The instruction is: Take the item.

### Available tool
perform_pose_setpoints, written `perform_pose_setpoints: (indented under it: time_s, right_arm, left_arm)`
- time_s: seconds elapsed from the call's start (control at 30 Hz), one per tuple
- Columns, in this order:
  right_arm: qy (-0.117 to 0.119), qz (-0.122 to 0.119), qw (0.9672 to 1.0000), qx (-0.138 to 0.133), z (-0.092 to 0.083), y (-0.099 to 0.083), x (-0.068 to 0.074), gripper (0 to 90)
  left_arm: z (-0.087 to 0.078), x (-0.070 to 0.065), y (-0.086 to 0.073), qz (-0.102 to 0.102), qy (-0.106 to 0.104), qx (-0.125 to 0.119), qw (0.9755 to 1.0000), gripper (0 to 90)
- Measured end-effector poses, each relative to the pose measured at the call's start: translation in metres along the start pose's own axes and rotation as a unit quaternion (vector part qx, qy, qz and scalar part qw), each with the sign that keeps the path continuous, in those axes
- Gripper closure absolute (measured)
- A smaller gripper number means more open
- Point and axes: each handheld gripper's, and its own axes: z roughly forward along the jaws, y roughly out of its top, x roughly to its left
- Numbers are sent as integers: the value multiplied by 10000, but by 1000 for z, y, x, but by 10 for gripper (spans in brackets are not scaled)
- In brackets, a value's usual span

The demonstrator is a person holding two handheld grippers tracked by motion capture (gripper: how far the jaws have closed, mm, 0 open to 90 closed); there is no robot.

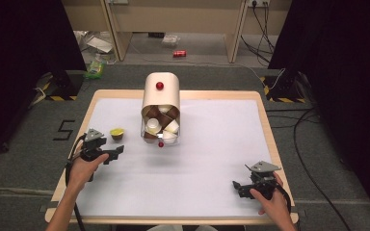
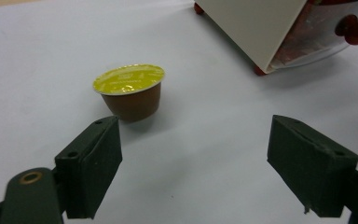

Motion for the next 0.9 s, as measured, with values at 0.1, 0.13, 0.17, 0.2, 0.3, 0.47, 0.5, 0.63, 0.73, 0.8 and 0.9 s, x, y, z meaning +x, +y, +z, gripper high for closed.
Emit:
perform_pose_setpoints:
  time_s: [0.1, 0.13, 0.17, 0.2, 0.3, 0.47, 0.5, 0.63, 0.73, 0.8, 0.9]
  right_arm:
    - [-1, -1, 10000, -1, 0, 0, 0, 4]
    - [0, -1, 10000, -1, 0, 0, 0, 4]
    - [1, -3, 10000, -1, 0, 0, 0, 4]
    - [1, -1, 10000, 0, 0, 0, 0, 4]
    - [0, -8, 10000, -2, 0, 0, 0, 4]
    - [0, -2, 10000, -1, 0, 0, 0, 4]
    - [-1, -1, 10000, 0, 0, 0, 0, 4]
    - [-1, -1, 10000, -2, 0, 0, 0, 4]
    - [-2, -2, 10000, -1, 0, 0, 0, 4]
    - [-1, -1, 10000, -1, 0, 0, 0, 4]
    - [-2, -2, 10000, 0, 0, 0, 0, 4]
  left_arm:
    - [-1, -4, -3, -25, -15, -29, 10000, 172]
    - [-1, -5, -4, -28, -23, -35, 10000, 172]
    - [-2, -6, -5, -18, -35, -26, 10000, 171]
    - [-2, -7, -7, 1, -45, 5, 10000, 171]
    - [-1, -11, -11, 24, -65, 21, 10000, 171]
    - [-2, -17, -18, 35, -152, 14, 9999, 170]
    - [-2, -19, -19, 34, -165, 6, 9999, 169]
    - [-3, -25, -26, 74, -194, 14, 9998, 168]
    - [-5, -29, -30, 115, -209, 26, 9997, 168]
    - [-7, -31, -33, 128, -229, 21, 9997, 168]
    - [-9, -35, -36, 138, -251, -5, 9996, 167]
